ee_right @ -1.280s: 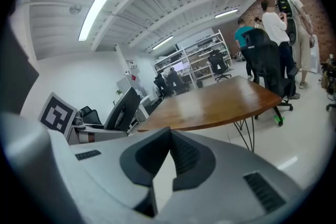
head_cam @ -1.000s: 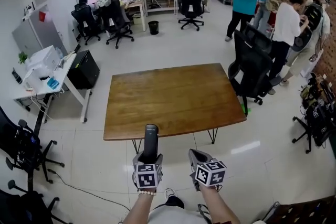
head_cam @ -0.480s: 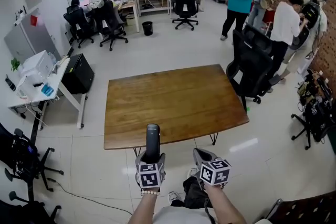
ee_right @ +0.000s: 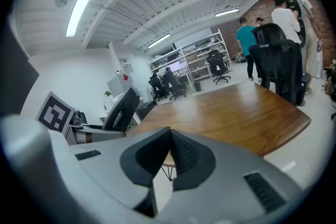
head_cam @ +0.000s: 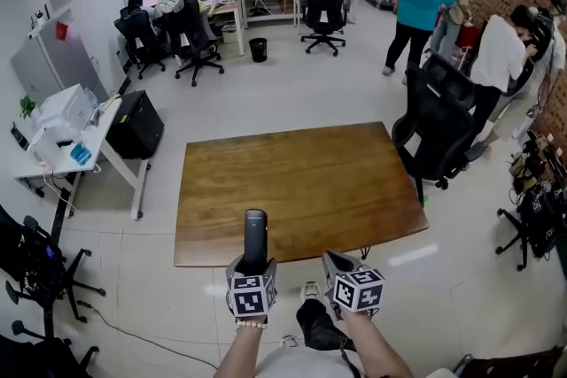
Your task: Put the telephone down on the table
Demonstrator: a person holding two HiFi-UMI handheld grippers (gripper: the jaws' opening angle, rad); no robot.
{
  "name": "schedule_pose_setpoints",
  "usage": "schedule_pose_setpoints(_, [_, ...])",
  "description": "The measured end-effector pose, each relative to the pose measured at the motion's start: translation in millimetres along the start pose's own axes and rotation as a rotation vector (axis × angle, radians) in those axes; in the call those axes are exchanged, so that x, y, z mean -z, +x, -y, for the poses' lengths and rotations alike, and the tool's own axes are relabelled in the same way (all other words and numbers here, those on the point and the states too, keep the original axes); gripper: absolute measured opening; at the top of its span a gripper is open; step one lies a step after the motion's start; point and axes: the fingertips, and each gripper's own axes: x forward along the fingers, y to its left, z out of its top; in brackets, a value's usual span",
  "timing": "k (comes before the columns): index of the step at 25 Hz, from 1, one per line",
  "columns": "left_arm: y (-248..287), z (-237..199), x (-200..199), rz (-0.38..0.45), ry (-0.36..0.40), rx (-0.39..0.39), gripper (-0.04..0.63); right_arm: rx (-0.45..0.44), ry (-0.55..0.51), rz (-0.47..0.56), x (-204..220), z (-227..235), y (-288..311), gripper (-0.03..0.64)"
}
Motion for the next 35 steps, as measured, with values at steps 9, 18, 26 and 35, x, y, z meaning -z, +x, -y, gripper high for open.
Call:
schedule_pose_setpoints(9, [63.2,-5.6,-46.3,-0.014,0.005,-0.021,0.302,-0.006,0.007,-0.014,-41.4,39.8,58.1,0.005])
schedule_pose_setpoints(18, [124.9,-11.3,-70.2,-0.067,0.000,-0.034,0.302,-0.023,0.010,-0.030,-77.9,72.4,105.3,0.005])
schedule_pose_setpoints(26, [185.9,-20.0,-55.6,-0.179,-0.015,-0.056,0.302,-0.045,0.016,-0.104,-81.6,95.5,143.5,0.005])
schedule_pose_setpoints(35, [245.7,-34.1,-21.4,-0.302,-0.064,-0.079,0.302,-0.062,0.018,-0.178,-75.8,115.8,179.2,0.005])
